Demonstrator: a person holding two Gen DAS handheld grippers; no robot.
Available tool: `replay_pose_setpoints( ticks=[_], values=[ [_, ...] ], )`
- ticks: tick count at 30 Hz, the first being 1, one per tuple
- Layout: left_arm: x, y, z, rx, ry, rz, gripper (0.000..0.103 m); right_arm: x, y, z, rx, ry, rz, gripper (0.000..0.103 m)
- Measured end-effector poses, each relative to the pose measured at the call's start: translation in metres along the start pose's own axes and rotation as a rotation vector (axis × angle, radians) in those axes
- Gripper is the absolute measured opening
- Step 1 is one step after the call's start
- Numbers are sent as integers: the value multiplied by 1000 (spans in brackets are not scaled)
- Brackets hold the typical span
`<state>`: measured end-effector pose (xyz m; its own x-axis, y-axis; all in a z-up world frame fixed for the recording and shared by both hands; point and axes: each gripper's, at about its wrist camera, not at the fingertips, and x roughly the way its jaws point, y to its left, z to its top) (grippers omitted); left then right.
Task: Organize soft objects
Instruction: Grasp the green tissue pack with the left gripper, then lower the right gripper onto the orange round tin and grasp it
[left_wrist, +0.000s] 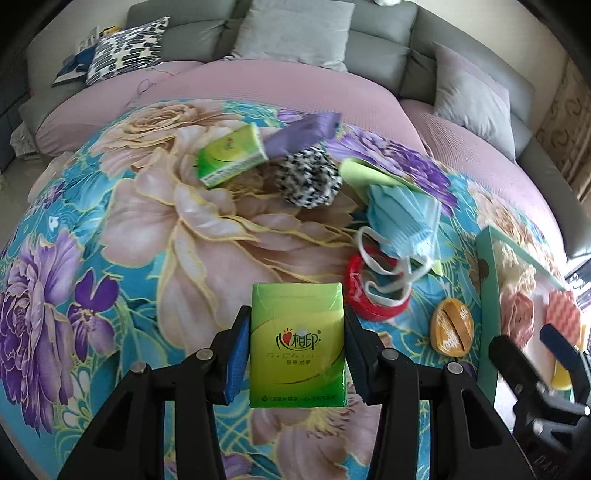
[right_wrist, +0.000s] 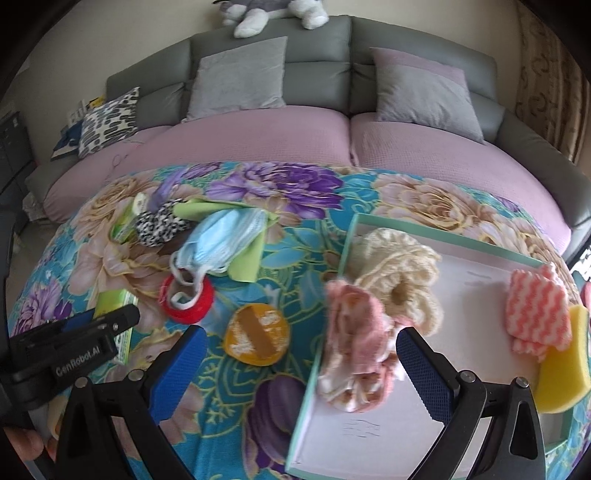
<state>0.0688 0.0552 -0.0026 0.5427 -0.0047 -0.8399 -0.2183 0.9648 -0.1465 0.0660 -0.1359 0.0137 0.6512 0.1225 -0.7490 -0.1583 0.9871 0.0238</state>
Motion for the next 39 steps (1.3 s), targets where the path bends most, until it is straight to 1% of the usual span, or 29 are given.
replay_pose_setpoints(
  ticks=[3,11,17,19,21,26,32,37,39],
  values=[
    [-2,8,1,-24,-9,5,48,4,9,-1,-19,8,55,103],
    [-1,21,3,-67,-8,-18,48,11,22,-2,-41,21,131,103],
    [0,29,3,-95,-7,-34,48,17,31,-1,-61,38,177,98],
    [1,31,3,-103,-6,-40,48,21,34,-1,-74,48,162,97],
    [2,34,4,-111,-3,-45,48,27,35,-1,-79,63,152,92],
    [3,34,4,-120,-1,-69,48,40,35,-1,-89,94,111,86],
    [4,37,4,-138,-1,-86,48,49,35,0,-95,107,65,83],
    [4,42,5,-154,-3,-80,48,56,38,1,-95,125,57,81],
    [4,43,5,-157,-3,-84,48,59,39,1,-99,132,43,78]
  ],
)
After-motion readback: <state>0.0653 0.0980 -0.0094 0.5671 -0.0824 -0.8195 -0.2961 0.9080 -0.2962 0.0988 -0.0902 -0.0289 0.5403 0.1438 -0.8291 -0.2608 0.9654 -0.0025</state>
